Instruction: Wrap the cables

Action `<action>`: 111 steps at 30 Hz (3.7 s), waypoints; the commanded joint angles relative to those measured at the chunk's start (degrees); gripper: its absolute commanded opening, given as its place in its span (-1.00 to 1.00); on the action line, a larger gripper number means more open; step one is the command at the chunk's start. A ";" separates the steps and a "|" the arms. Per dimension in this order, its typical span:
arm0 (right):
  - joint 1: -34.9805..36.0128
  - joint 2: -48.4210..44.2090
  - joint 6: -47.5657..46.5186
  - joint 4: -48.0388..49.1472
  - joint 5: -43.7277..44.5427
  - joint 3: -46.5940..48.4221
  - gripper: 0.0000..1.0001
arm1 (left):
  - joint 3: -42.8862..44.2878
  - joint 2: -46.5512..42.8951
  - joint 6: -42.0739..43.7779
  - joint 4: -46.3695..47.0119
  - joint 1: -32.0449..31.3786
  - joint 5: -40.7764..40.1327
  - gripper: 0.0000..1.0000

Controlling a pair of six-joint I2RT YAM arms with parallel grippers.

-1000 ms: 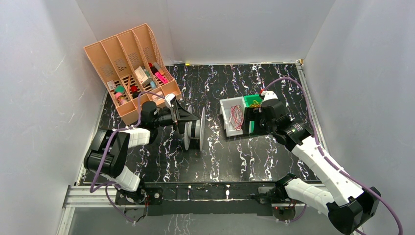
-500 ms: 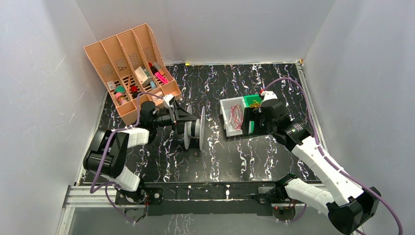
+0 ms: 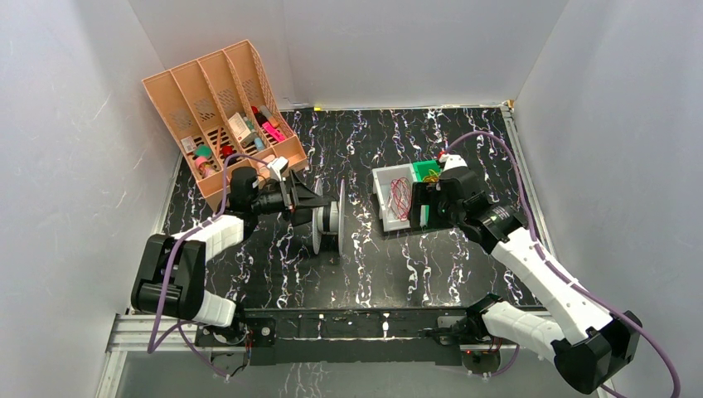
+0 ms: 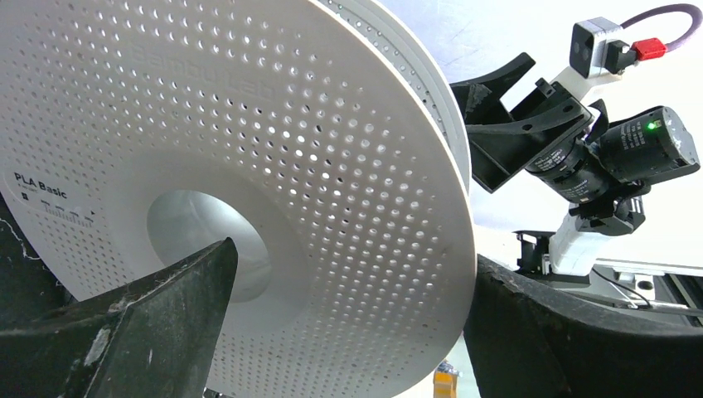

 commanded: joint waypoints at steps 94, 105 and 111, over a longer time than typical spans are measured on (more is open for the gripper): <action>-1.30 20.42 30.58 24.49 9.11 -0.63 -1.00 | 30.64 -21.47 37.99 -62.68 -13.74 -39.68 0.97; -1.22 11.93 23.35 24.39 10.15 7.36 -1.00 | 32.17 -22.45 38.28 -63.60 -13.69 -38.87 0.97; -1.22 9.29 18.00 24.55 9.98 14.02 -1.00 | 36.45 -21.17 39.14 -65.31 -13.71 -37.04 0.97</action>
